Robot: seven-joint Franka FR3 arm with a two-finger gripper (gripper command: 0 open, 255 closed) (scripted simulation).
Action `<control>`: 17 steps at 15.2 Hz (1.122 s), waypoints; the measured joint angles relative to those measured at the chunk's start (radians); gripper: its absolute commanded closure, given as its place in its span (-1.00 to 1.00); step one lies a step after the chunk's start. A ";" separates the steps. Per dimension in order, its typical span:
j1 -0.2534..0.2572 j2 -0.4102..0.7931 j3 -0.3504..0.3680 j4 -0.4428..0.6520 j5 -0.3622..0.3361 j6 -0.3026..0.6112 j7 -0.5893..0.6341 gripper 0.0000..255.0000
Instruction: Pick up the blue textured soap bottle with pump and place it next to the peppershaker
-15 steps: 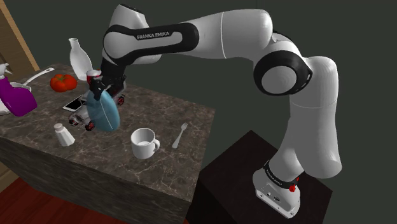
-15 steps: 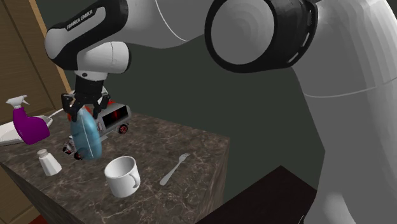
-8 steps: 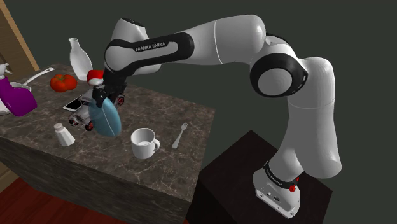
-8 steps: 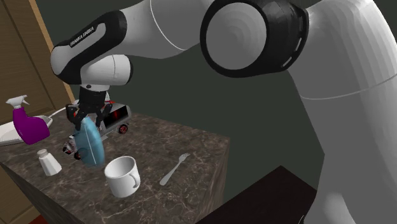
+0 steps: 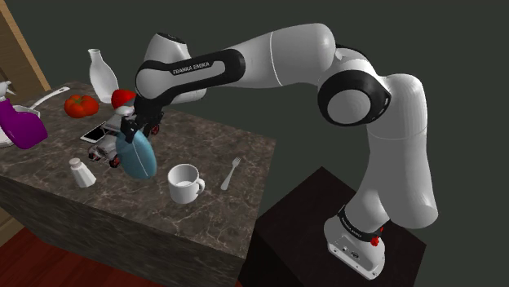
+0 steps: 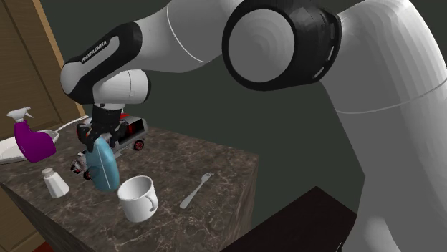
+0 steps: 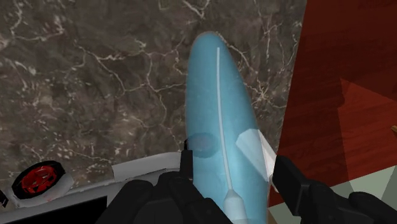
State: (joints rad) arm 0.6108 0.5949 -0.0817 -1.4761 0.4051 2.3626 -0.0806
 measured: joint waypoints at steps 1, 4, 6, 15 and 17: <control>0.000 0.000 0.000 0.000 0.000 0.000 0.000 1.00; 0.000 0.000 0.000 0.000 0.000 0.001 0.000 -1.00; 0.000 0.000 0.000 0.000 0.000 0.001 0.000 -1.00; -0.007 -0.094 -0.013 -0.036 -0.013 -0.060 0.004 -1.00; -0.007 -0.096 -0.014 -0.036 -0.014 -0.062 0.005 -1.00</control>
State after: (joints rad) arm 0.6036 0.4987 -0.0954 -1.5120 0.3912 2.3009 -0.0757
